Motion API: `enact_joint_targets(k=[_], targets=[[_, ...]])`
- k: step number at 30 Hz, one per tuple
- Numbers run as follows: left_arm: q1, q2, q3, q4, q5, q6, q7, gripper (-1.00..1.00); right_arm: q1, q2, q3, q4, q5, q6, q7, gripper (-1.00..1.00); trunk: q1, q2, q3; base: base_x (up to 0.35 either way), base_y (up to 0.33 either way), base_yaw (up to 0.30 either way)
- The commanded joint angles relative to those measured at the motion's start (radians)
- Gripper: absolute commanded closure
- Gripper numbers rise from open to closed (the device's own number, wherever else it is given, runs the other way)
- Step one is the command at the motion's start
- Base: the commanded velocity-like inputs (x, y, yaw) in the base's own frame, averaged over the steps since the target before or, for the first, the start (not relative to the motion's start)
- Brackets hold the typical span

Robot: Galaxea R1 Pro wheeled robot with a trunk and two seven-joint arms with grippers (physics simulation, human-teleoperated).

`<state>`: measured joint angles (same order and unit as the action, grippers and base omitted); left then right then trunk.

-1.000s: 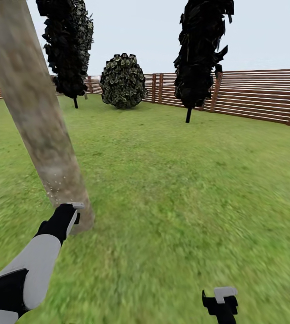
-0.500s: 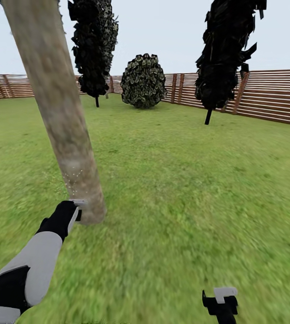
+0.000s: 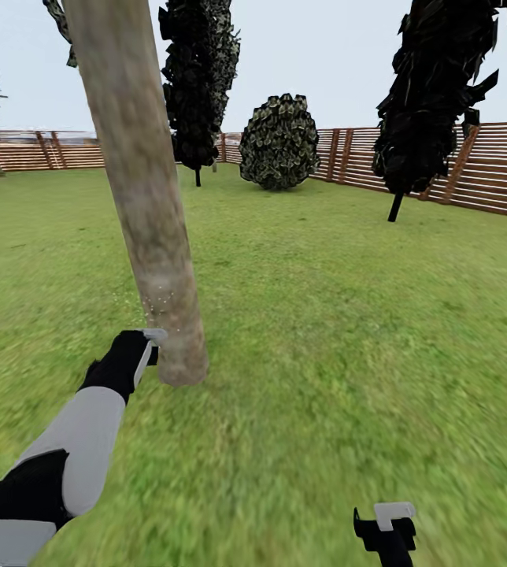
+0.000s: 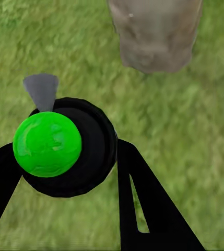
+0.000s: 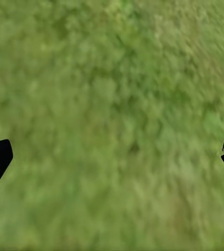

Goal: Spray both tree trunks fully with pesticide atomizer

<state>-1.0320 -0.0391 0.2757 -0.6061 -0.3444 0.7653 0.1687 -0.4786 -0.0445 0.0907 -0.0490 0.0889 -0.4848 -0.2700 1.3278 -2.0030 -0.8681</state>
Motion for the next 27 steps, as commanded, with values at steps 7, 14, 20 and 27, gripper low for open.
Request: enact_joint_targets(k=[7, 14, 20, 27], targets=[[-0.099, -0.022, -0.009, -0.004, -0.011, 0.098, -0.001, 1.00, 0.000, -0.002, 0.000, 0.001, 0.002, 0.000, 0.000, -1.00, 0.000, 0.000, 0.000, 0.000, 0.000, 0.004], [-0.088, -0.005, -0.015, -0.017, -0.017, 0.089, 0.008, 1.00, 0.000, -0.002, 0.000, 0.001, 0.002, 0.000, 0.000, -1.00, 0.000, 0.000, 0.000, 0.000, -0.064, 0.000], [-0.087, -0.009, -0.015, -0.017, -0.018, 0.088, 0.010, 1.00, 0.000, -0.002, 0.000, 0.001, 0.002, 0.000, 0.000, -1.00, 0.000, 0.000, 0.000, 0.000, -0.254, 0.000], [-0.086, -0.010, -0.015, -0.017, -0.018, 0.088, 0.011, 1.00, 0.000, -0.002, 0.001, 0.001, 0.002, 0.000, 0.000, -1.00, 0.000, 0.000, 0.000, 0.130, -0.223, 0.000]])
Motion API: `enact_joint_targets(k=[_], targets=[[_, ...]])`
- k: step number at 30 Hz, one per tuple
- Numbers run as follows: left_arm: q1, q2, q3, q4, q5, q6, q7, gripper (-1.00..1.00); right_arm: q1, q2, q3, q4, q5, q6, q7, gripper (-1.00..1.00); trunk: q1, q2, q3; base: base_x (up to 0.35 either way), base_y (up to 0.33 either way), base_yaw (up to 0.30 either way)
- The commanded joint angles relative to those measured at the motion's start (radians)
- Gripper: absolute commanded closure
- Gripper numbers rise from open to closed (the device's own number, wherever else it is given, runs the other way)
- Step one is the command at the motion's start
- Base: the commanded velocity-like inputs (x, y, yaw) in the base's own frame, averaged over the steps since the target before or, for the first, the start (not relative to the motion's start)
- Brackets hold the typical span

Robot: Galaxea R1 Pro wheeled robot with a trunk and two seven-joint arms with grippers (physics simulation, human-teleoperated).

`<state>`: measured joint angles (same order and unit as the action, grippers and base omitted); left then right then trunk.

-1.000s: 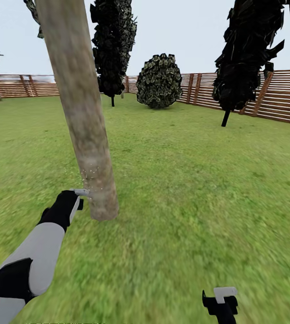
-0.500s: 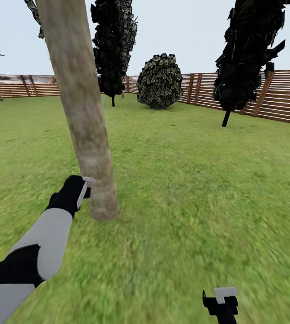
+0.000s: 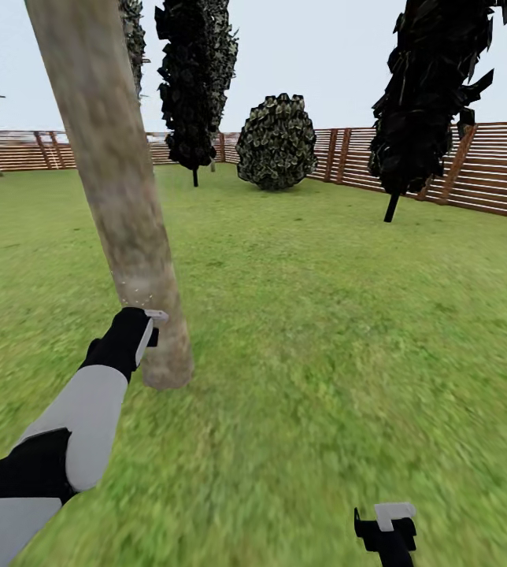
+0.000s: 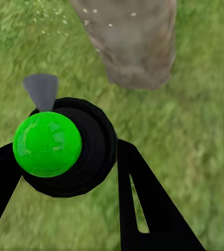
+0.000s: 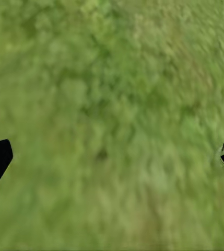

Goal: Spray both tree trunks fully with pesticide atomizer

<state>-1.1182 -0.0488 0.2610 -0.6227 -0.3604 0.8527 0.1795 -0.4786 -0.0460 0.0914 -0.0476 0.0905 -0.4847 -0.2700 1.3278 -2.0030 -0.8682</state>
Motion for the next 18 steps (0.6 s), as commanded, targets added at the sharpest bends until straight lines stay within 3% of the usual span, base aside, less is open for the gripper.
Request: enact_joint_targets(k=[1, 5, 8, 11, 15, 18], targets=[[0.000, 0.000, 0.000, 0.001, -0.002, 0.000, 0.000, 1.00, 0.000, 0.000, 0.000, 0.000, 0.000, 0.000, 0.000, -1.00, 0.000, 0.000, 0.000, 0.272, -0.147, 0.000], [0.005, 0.000, 0.001, 0.013, -0.003, -0.001, 0.002, 1.00, 0.000, 0.000, 0.000, 0.000, 0.000, 0.000, 0.000, -1.00, 0.000, 0.000, 0.000, 0.282, -0.137, 0.000], [0.079, 0.004, 0.002, 0.007, -0.002, -0.008, 0.003, 1.00, 0.000, 0.000, 0.001, 0.000, 0.000, 0.000, 0.000, -1.00, 0.000, 0.000, 0.000, 0.285, -0.134, 0.000], [0.172, 0.005, 0.004, 0.005, -0.002, -0.084, 0.003, 1.00, 0.000, 0.000, 0.000, 0.000, 0.000, 0.000, 0.000, -1.00, 0.000, 0.000, 0.000, 0.285, -0.134, 0.000], [0.244, 0.009, 0.013, 0.002, -0.002, -0.116, 0.004, 1.00, 0.000, 0.000, 0.001, 0.000, 0.000, 0.000, 0.000, -1.00, 0.000, 0.000, 0.000, 0.285, -0.135, 0.000], [0.274, 0.030, 0.015, 0.003, 0.000, -0.165, 0.007, 1.00, 0.000, 0.001, 0.001, 0.000, 0.000, 0.000, 0.001, -1.00, 0.000, 0.000, 0.000, 0.285, -0.140, 0.000]])
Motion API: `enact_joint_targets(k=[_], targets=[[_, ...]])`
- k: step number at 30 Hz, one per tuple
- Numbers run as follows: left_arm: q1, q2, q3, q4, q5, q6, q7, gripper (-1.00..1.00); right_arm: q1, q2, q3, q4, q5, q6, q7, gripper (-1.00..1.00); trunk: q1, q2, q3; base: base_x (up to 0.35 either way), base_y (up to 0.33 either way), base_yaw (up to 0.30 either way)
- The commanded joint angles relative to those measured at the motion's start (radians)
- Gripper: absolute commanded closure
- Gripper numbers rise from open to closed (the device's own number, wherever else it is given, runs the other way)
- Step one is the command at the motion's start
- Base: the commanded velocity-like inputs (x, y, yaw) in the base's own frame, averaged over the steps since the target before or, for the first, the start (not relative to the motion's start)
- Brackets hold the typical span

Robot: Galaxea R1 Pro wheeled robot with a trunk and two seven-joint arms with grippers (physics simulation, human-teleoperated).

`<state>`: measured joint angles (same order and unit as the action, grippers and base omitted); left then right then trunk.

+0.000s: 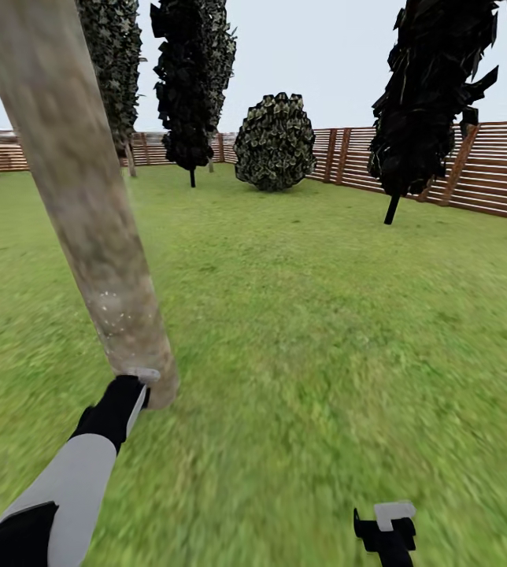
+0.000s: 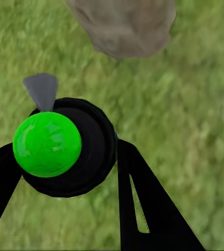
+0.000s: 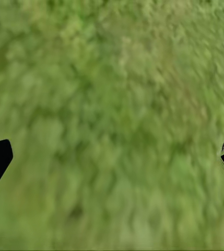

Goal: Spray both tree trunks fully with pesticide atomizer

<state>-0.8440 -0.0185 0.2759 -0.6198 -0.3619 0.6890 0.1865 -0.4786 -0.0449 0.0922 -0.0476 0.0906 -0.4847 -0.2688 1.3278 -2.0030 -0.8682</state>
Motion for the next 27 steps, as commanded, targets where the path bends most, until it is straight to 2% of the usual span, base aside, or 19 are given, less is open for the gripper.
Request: enact_joint_targets(k=[1, 3, 6, 10, 11, 14, 19, 27], targets=[[0.005, 0.006, 0.000, 0.001, 0.001, -0.017, 0.008, 1.00, 0.000, 0.000, 0.000, 0.000, 0.000, 0.000, 0.000, -1.00, 0.000, 0.000, 0.000, 0.285, -0.141, 0.000], [0.036, 0.012, 0.005, 0.004, 0.004, -0.036, 0.063, 1.00, 0.000, 0.000, 0.000, -0.001, 0.000, 0.000, -0.001, -1.00, 0.000, 0.000, 0.000, 0.285, -0.142, 0.060], [0.047, 0.012, 0.005, 0.011, 0.006, -0.048, 0.078, 1.00, 0.000, 0.000, 0.000, -0.001, 0.000, 0.000, -0.001, -1.00, 0.000, 0.000, 0.000, 0.285, -0.142, 0.200], [0.059, 0.009, 0.006, 0.015, 0.009, -0.062, 0.082, 1.00, 0.000, 0.000, -0.001, -0.002, -0.001, 0.000, -0.001, -1.00, 0.000, 0.000, 0.000, 0.284, -0.145, 0.270], [0.083, 0.009, 0.006, 0.015, 0.008, -0.065, 0.082, 1.00, 0.000, 0.000, -0.002, -0.002, -0.001, 0.000, -0.001, -1.00, 0.000, 0.000, 0.000, 0.278, -0.164, 0.275], [0.099, 0.013, 0.007, 0.015, 0.004, -0.081, 0.082, 1.00, 0.000, 0.000, -0.002, -0.002, -0.001, 0.000, -0.001, -1.00, 0.000, 0.000, 0.000, 0.230, -0.191, 0.165], [0.145, 0.014, 0.011, 0.015, 0.000, -0.089, 0.094, 1.00, 0.000, -0.002, -0.002, 0.000, 0.000, 0.000, -0.003, -1.00, 0.000, 0.000, 0.000, 0.175, -0.221, 0.021], [0.153, 0.010, 0.012, 0.014, 0.011, -0.103, 0.093, 1.00, 0.000, -0.001, -0.002, -0.001, -0.001, 0.000, -0.002, -1.00, 0.000, 0.000, 0.000, 0.041, -0.231, 0.001]])
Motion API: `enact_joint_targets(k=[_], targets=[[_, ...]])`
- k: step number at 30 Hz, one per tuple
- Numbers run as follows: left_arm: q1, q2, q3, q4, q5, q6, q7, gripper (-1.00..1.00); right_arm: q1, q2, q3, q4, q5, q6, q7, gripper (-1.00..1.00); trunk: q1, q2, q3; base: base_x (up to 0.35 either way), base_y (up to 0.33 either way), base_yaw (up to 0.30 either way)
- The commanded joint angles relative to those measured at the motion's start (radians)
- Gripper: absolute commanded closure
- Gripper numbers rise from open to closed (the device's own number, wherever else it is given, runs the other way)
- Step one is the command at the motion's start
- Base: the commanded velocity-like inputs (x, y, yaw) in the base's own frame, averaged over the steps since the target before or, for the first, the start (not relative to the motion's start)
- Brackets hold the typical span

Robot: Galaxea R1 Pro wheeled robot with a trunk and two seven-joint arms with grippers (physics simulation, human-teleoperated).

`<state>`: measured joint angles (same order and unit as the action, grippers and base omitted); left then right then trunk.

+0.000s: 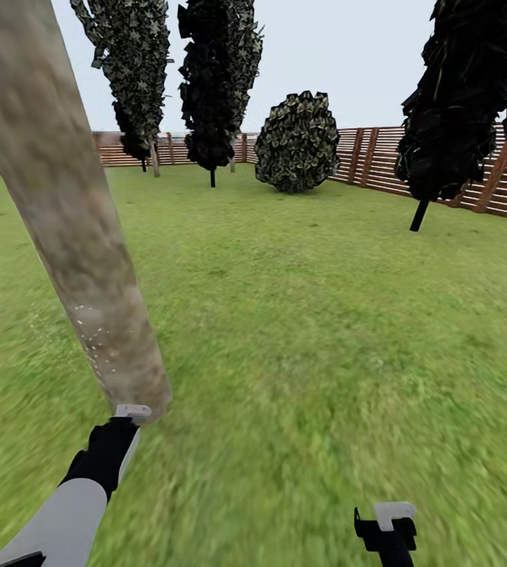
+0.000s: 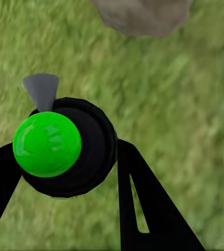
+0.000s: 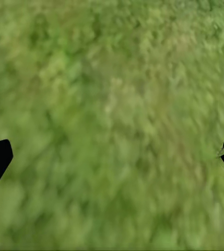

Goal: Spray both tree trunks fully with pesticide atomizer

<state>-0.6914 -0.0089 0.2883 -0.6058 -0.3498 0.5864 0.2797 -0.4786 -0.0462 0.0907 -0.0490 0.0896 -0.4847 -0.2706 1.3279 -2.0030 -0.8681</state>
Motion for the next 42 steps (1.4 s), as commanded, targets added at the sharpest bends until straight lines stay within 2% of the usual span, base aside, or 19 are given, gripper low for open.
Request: enact_joint_targets(k=[1, 5, 11, 14, 16, 23, 42], targets=[[0.001, 0.000, 0.000, 0.000, -0.001, -0.020, 0.000, 1.00, 0.000, 0.000, -0.001, 0.000, 0.000, 0.000, 0.000, -1.00, 0.000, 0.000, 0.000, 0.001, -0.036, 0.082], [0.008, 0.003, 0.000, 0.001, -0.005, -0.070, -0.002, 1.00, 0.000, 0.000, 0.000, 0.000, 0.000, 0.000, 0.000, -1.00, 0.000, 0.000, 0.000, 0.000, -0.012, 0.208], [0.015, 0.002, 0.010, 0.001, 0.002, -0.066, 0.001, 1.00, 0.000, 0.000, 0.000, 0.000, 0.000, 0.000, 0.000, -1.00, 0.000, 0.000, 0.000, 0.000, -0.001, 0.271], [0.015, 0.002, 0.085, 0.001, 0.020, -0.066, 0.002, 1.00, 0.000, 0.000, 0.000, 0.000, 0.000, 0.000, 0.000, -1.00, 0.000, 0.000, 0.000, 0.000, 0.000, 0.275], [0.015, 0.003, 0.102, 0.001, 0.021, -0.067, 0.002, 1.00, 0.000, 0.000, 0.000, 0.000, 0.000, 0.000, 0.000, -1.00, 0.000, 0.000, 0.000, 0.000, 0.000, 0.275], [0.015, -0.003, 0.097, 0.000, 0.021, -0.078, -0.012, 1.00, 0.000, 0.000, 0.000, 0.000, 0.000, 0.000, -0.001, -1.00, 0.000, 0.000, 0.000, 0.007, -0.003, 0.241], [0.015, -0.009, 0.097, 0.001, 0.018, -0.079, -0.004, 1.00, 0.000, -0.001, 0.000, 0.001, 0.001, 0.000, -0.001, -1.00, 0.000, 0.000, 0.000, 0.214, -0.186, 0.007]])
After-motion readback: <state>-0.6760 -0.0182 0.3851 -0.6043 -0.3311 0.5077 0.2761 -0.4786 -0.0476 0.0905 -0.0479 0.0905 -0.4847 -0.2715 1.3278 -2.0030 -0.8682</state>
